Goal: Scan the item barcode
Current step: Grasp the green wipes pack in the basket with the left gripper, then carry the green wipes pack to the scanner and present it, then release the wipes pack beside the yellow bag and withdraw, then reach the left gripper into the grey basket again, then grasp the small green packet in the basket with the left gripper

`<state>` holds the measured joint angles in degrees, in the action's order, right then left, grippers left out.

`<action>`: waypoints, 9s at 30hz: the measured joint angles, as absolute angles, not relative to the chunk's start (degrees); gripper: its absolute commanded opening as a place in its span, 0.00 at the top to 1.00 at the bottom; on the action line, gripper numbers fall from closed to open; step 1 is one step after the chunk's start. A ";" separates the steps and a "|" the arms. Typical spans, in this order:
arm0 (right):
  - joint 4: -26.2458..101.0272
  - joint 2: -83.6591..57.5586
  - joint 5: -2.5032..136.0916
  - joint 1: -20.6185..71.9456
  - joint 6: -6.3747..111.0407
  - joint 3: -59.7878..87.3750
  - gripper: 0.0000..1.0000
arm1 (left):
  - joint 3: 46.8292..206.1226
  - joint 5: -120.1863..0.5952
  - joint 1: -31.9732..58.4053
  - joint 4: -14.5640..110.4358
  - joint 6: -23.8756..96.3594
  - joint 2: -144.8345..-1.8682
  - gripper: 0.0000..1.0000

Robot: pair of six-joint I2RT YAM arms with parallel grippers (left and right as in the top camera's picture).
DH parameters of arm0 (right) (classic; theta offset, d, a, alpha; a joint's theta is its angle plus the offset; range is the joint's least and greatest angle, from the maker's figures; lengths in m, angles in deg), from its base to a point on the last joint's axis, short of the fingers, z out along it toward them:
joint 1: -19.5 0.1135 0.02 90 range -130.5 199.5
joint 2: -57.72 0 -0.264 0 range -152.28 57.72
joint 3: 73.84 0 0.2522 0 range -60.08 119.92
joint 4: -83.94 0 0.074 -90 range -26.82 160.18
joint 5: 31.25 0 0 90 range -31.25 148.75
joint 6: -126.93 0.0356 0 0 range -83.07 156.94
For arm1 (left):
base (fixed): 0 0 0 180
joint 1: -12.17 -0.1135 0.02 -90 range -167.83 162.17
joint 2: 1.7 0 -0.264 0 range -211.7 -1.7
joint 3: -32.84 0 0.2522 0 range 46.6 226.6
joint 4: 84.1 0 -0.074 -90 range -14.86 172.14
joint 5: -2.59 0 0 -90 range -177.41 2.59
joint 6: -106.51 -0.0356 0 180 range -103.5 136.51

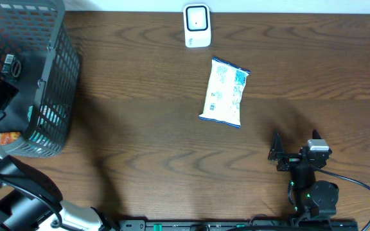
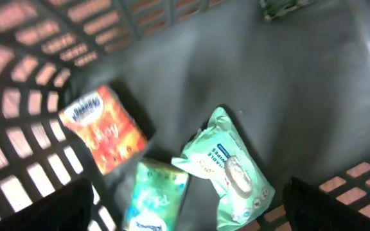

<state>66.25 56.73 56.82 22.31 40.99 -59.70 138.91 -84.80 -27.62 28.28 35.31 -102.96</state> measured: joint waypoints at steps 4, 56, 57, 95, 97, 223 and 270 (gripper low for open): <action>66.25 56.73 56.82 22.31 40.99 -59.70 0.01 | 138.91 -83.14 -26.47 28.28 41.17 -103.50 0.11; 66.25 56.73 56.82 22.31 40.99 -59.70 0.01 | 121.84 -89.04 -18.64 47.66 67.44 -112.49 0.58; 66.25 56.73 56.82 22.31 40.99 -59.70 0.01 | 121.84 -89.04 -18.64 47.66 67.22 -112.49 0.64; 66.25 56.71 56.82 22.31 40.99 -59.70 0.01 | 122.39 -57.65 4.37 67.22 57.21 -66.00 0.92; 66.23 56.71 56.82 22.31 40.99 -59.70 0.01 | 122.39 -57.06 9.23 66.53 51.84 -68.75 0.92; 66.25 56.71 56.82 22.31 40.99 -59.70 0.01 | 123.11 -83.88 -27.43 42.64 41.02 -96.99 0.00; 66.23 56.71 56.82 22.31 40.99 -59.70 0.01 | 129.60 -80.65 -27.60 34.59 40.25 -109.73 0.92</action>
